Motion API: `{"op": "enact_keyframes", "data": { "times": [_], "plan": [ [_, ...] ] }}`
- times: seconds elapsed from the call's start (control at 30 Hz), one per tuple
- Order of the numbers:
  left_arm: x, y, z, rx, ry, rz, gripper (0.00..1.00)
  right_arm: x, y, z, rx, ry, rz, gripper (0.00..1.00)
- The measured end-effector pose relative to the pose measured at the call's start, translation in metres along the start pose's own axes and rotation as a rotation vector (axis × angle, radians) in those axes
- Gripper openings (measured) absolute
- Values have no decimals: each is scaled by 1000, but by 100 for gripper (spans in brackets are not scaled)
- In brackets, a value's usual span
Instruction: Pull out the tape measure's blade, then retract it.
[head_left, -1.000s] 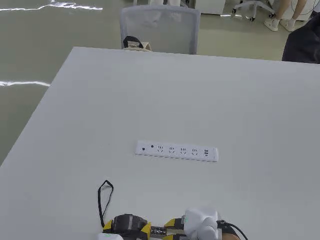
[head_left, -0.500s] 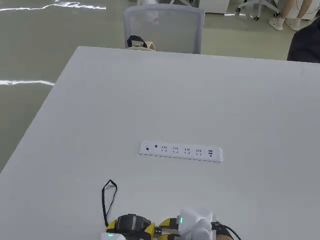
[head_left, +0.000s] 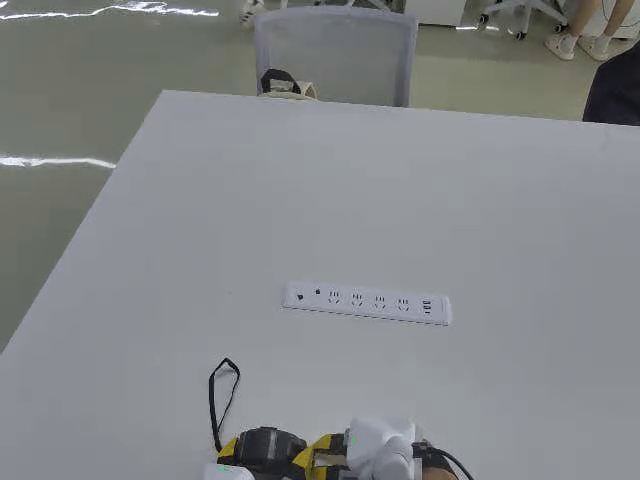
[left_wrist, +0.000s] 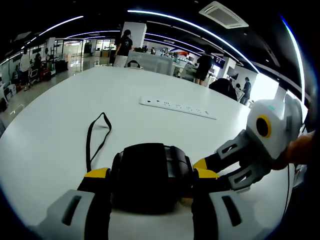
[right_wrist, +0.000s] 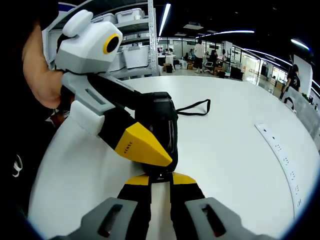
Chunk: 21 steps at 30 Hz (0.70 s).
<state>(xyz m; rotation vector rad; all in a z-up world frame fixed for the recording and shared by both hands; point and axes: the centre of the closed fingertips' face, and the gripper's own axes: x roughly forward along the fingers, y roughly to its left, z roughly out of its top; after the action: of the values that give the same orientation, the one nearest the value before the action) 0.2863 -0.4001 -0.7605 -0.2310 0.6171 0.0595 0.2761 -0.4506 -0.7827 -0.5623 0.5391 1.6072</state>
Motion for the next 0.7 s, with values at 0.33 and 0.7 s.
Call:
{"op": "enact_keyframes", "data": {
  "times": [0.33,0.7],
  "plan": [
    [1,0,0,-1,0,-15,63,0,0,1,-45,-11,22,13],
    [5,2,-4,12,21,-29,64,0,-1,0,-1,1,3,15]
  ]
}}
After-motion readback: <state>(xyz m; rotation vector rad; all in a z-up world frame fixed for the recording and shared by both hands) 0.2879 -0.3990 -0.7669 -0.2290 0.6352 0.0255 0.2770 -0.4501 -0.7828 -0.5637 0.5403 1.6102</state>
